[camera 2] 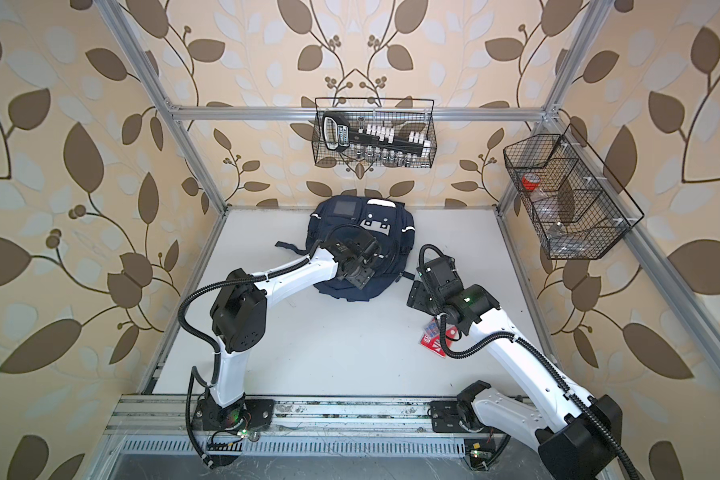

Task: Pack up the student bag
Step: 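Lift the calculator with the right gripper while left grips the backpack top, then insert the calculator into the bag opening with the right gripper while left holds the bag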

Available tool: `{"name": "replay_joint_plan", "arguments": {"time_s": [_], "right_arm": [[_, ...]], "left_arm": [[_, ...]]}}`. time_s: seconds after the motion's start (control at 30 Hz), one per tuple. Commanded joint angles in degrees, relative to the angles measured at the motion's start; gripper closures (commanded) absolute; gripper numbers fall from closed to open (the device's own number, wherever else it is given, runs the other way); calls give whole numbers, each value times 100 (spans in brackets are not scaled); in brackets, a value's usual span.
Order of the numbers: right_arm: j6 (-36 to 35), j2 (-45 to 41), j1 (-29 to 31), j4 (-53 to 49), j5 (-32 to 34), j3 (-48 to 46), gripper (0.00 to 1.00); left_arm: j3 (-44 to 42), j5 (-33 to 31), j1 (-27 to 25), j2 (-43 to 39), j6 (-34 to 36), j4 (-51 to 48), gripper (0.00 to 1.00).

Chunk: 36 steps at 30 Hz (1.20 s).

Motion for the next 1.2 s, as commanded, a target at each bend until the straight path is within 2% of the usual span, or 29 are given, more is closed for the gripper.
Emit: {"name": "replay_joint_plan", "arguments": {"time_s": [0.0,0.07,0.13,0.2,0.3,0.47,0.53,0.6,0.67,0.8,1.03,1.17], "right_arm": [[-87,-159,-33,59,-189,-95,71],[-61,-209,-35,106,-263,-147,71],[-30,-243,-35,137,-337,-210,71],[8,-278,-33,153,-374,-256,71],[32,-331,-33,135,-363,-238,71],[36,-396,-37,41,-318,-97,71],[36,-351,-42,41,-336,-69,71],[36,-312,-38,37,-376,-37,71],[41,-313,-41,33,-406,-7,71],[63,-379,-35,-19,-412,13,71],[19,-340,-46,4,-410,-146,71],[-23,-270,-38,109,-510,-161,71]], "left_arm": [[244,-456,20,34,196,189,25],[196,-752,20,52,217,370,25],[156,-775,18,27,231,531,26],[162,-683,20,49,314,725,30],[442,-623,20,315,348,520,35],[158,-232,20,157,431,661,33],[191,-197,29,192,540,698,35],[356,-310,32,348,661,665,46],[584,-449,69,511,652,583,68],[816,-615,165,512,455,556,100],[1169,-358,196,85,-6,92,100],[1073,244,200,-444,-393,-76,100]]}}
